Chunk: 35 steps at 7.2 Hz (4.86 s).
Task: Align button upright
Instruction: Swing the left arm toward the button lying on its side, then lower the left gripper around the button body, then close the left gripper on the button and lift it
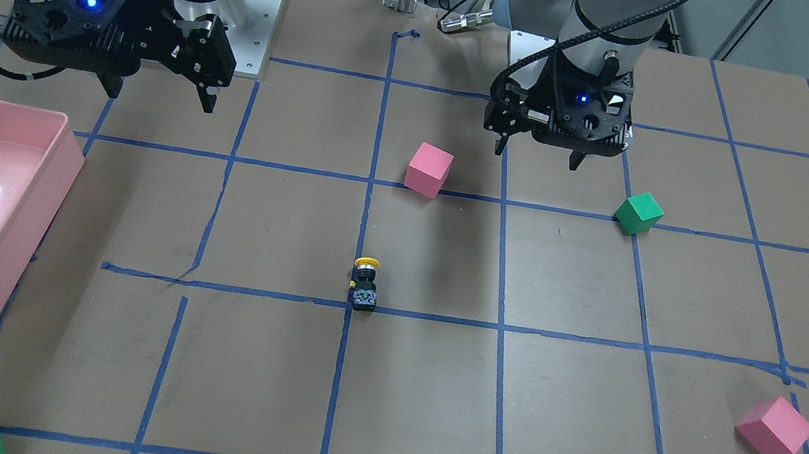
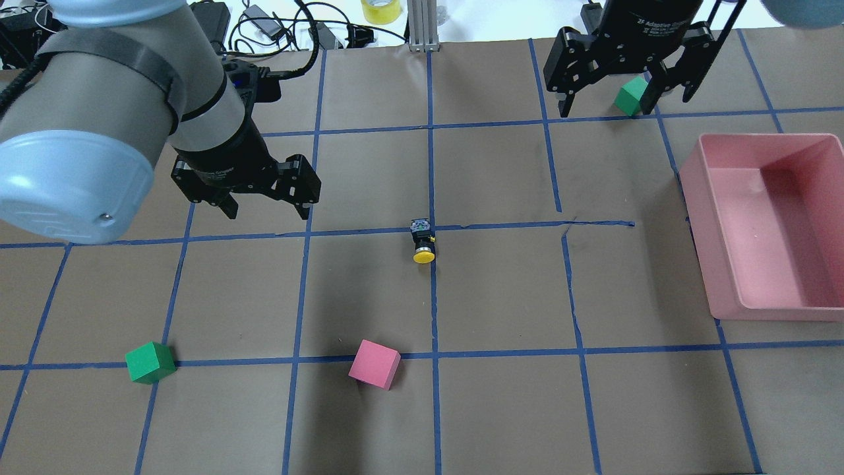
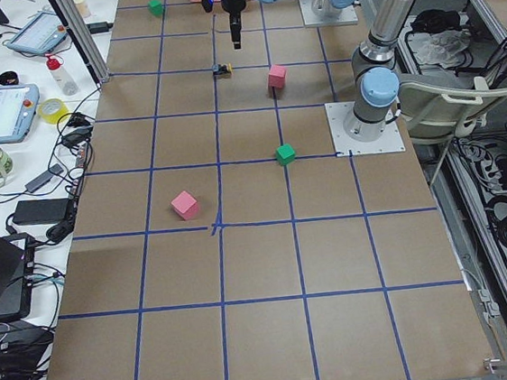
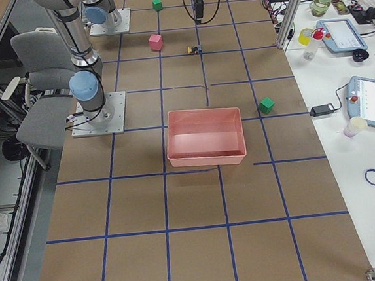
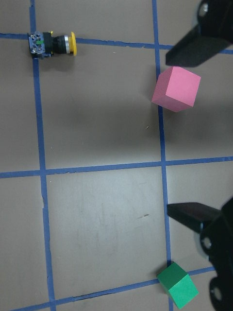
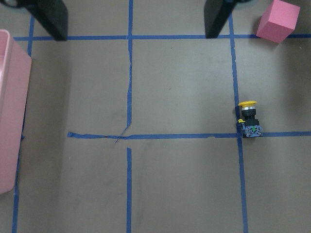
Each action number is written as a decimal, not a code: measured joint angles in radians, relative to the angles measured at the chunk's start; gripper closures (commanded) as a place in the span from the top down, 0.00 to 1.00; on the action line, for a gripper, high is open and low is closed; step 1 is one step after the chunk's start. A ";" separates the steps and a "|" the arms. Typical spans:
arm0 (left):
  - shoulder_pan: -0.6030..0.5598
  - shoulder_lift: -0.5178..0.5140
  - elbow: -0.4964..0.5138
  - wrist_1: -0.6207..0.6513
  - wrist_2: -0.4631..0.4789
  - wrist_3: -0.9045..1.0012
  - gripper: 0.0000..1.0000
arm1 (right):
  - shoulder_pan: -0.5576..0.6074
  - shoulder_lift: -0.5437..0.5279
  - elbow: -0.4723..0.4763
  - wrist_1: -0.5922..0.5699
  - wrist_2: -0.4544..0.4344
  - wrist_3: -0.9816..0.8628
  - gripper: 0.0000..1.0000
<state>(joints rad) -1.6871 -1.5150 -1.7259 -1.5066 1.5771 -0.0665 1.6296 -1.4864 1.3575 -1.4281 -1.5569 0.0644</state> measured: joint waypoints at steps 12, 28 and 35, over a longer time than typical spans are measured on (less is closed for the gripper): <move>-0.335 -0.148 -0.493 1.095 0.181 -0.531 0.95 | -0.002 0.000 0.000 0.004 -0.009 -0.008 1.00; -0.477 -0.704 -0.475 1.914 0.405 -0.478 0.63 | -0.004 -0.002 0.022 -0.034 -0.009 -0.015 0.99; -0.471 -0.670 -0.441 1.908 0.414 -0.405 0.00 | -0.004 -0.002 0.023 -0.034 -0.009 -0.015 0.99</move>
<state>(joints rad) -2.1577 -2.1848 -2.1665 0.4013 1.9906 -0.4713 1.6260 -1.4883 1.3801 -1.4619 -1.5662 0.0491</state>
